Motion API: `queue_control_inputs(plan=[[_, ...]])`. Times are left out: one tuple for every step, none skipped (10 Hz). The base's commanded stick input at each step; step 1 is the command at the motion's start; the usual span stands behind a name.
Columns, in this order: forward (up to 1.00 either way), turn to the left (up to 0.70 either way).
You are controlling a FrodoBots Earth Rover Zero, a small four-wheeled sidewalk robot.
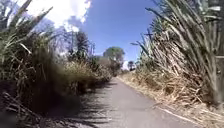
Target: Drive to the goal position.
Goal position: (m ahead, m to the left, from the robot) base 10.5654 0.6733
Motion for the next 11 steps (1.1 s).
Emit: queue_control_inputs(plan=[[0.70, 0.00], [0.70, 0.00], [0.70, 0.00], [0.70, 0.00], [0.70, 0.00], [0.70, 0.00], [0.70, 0.00], [0.70, 0.00], [0.70, 0.00], [0.70, 0.00], [0.70, 0.00]])
